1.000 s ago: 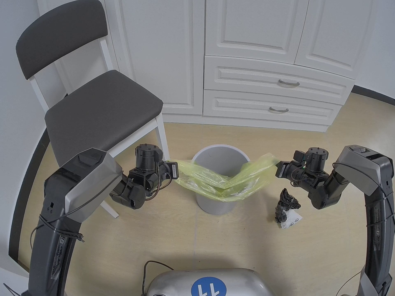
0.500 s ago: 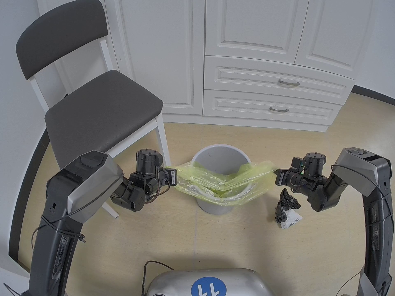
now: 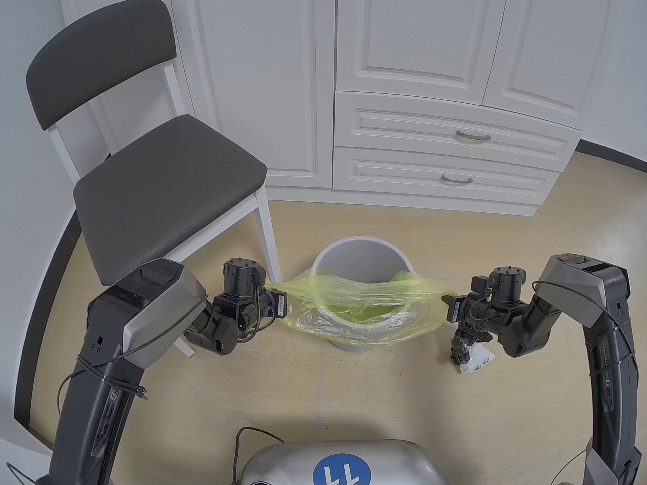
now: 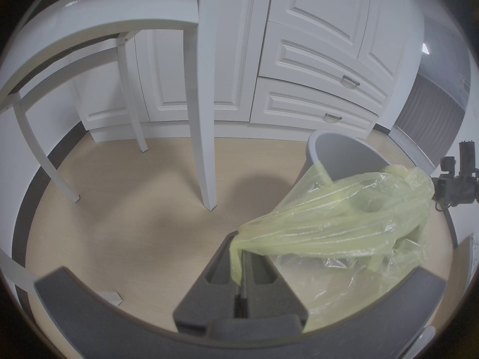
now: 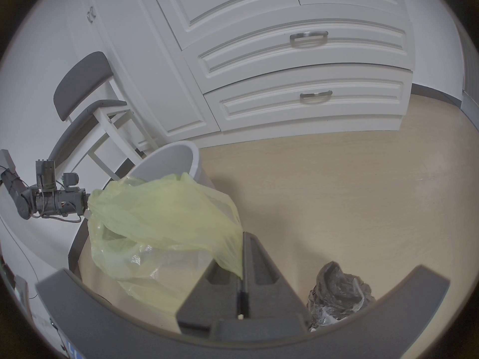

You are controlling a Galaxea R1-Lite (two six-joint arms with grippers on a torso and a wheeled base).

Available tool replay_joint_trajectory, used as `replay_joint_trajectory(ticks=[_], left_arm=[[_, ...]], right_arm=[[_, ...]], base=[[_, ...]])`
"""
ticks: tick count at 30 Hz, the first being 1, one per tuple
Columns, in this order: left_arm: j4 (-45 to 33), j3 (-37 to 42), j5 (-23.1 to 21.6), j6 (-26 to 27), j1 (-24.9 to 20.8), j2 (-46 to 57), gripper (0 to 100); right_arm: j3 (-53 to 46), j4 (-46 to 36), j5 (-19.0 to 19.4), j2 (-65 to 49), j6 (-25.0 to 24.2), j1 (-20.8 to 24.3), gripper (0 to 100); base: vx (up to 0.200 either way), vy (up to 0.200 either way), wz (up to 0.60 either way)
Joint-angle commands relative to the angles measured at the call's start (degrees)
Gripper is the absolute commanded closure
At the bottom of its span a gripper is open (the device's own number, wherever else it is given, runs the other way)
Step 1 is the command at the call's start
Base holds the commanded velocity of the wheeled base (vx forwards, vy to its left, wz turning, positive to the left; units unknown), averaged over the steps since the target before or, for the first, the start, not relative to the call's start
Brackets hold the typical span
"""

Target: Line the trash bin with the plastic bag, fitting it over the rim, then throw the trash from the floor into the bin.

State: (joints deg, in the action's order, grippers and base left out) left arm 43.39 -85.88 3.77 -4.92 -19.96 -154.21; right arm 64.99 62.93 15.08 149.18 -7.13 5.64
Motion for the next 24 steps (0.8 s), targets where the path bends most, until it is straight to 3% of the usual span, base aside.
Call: replay_joint_trajectory(ticks=[1,8,17,18,21,24], left_arm=[[0.12,-0.69,0.01,-0.17,0.18,-1.0,100],[4.25,-2.89,0.1,-5.27,-0.35,-0.83,100],[7.41,-3.5,0.01,-5.8,-0.79,-1.09,100],[7.5,-3.59,0.01,-5.89,-0.79,-1.09,100],[7.5,-3.59,0.01,-5.89,-0.79,-1.09,100],[7.5,-4.12,0.01,-5.97,-0.79,-1.09,100]], right_arm=[[0.14,0.0,0.04,1.29,0.01,0.42,100],[1.63,1.14,-0.31,2.79,-0.6,1.3,100],[1.46,3.87,-0.31,3.58,-0.69,1.12,100],[1.37,3.87,-0.23,3.31,-0.6,1.04,0],[-0.21,3.96,0.48,2.26,-0.34,0.33,0],[-5.31,3.69,6.19,-1.7,0.8,-2.13,0]], base=[[0.0,0.0,0.0],[0.0,0.0,0.0],[0.0,0.0,0.0],[0.0,0.0,0.0],[0.0,0.0,0.0],[0.0,0.0,0.0]])
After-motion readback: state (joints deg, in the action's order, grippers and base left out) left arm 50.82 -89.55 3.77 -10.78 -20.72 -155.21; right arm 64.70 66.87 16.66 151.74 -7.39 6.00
